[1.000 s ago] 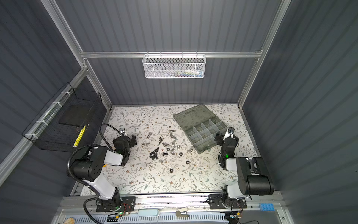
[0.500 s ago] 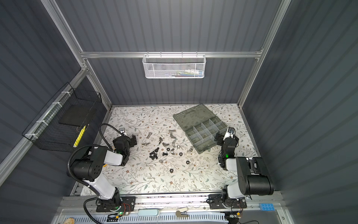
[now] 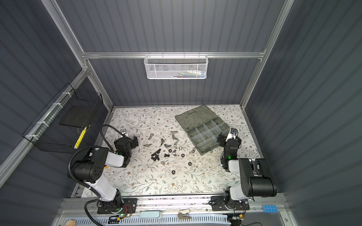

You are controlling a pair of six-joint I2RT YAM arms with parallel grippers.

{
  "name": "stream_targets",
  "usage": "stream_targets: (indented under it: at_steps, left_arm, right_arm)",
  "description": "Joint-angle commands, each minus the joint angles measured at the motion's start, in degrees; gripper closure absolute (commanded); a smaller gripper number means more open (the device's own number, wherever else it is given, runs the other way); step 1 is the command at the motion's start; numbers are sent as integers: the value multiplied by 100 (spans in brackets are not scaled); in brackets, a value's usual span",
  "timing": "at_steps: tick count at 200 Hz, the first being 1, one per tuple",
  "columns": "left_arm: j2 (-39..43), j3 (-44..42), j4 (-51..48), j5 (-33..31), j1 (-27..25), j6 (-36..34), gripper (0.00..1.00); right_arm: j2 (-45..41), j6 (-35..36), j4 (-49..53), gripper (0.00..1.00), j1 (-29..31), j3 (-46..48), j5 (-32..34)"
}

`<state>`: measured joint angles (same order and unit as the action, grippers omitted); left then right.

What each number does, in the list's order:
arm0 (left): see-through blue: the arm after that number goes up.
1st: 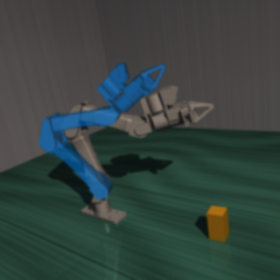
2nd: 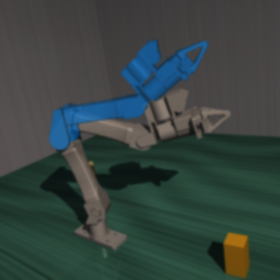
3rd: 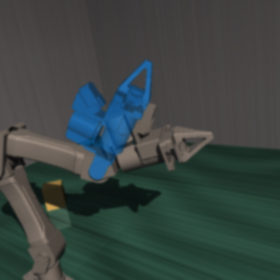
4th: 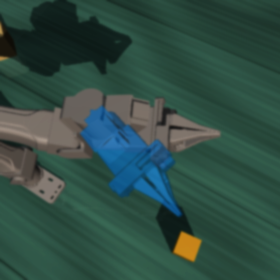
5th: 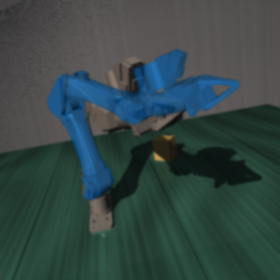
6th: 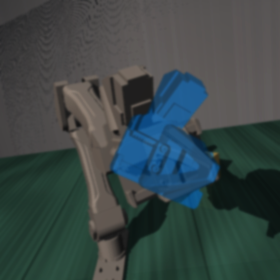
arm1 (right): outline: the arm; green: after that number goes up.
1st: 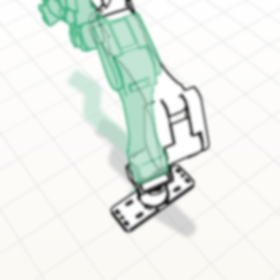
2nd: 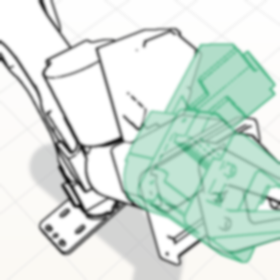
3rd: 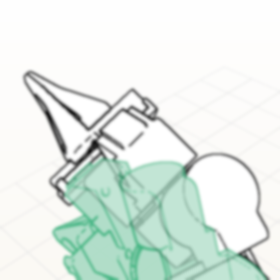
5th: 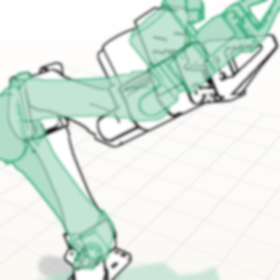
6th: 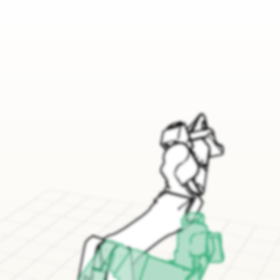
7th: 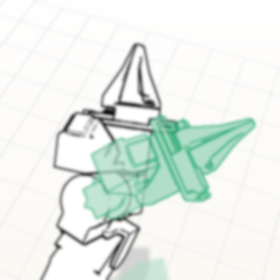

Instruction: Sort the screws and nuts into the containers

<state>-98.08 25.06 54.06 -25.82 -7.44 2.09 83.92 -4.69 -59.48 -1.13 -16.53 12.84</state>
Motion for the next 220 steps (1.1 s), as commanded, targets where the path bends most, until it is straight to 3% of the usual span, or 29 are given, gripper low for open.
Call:
stream_targets:
  at_steps: [1, 98, 114, 140, 158, 169, 174, 188, 220]
  left_arm:
    - [-35, 61, 87, 16, 40, -59, 0]
    - [-32, 69, 78, 25, 41, -56, 0]
    - [24, 17, 200, -28, 37, -99, 0]
    - [598, 465, -1269, -17, -33, -139, 0]
    - [1021, 782, -2195, -249, -128, 0, 0]
    - [1239, 972, -2836, -337, -206, 298, 0]
    - [1314, 1105, -3170, -337, -247, 463, 0]
    - [1490, 1476, -3941, -302, -439, 782, 0]
    - [1758, 2349, -5298, 209, -817, 1110, 0]
  right_arm:
    - [-15, 27, 25, 1, 7, -60, 34]
    - [-20, 19, 16, 1, 7, -45, 30]
    - [-165, -95, 85, 1, 8, 0, 275]
    - [-132, -38, -605, 1, 7, 315, 243]
    - [-343, 37, -411, 1, 43, 300, 140]
    - [-908, 104, 536, 1, 412, -4, 1316]
    - [-1278, 112, 1135, 1, 497, -168, 1501]
    - [-2026, -328, 1890, 1, 465, -223, 1338]
    - [-2681, -1094, 1280, 1, 420, 377, 1088]
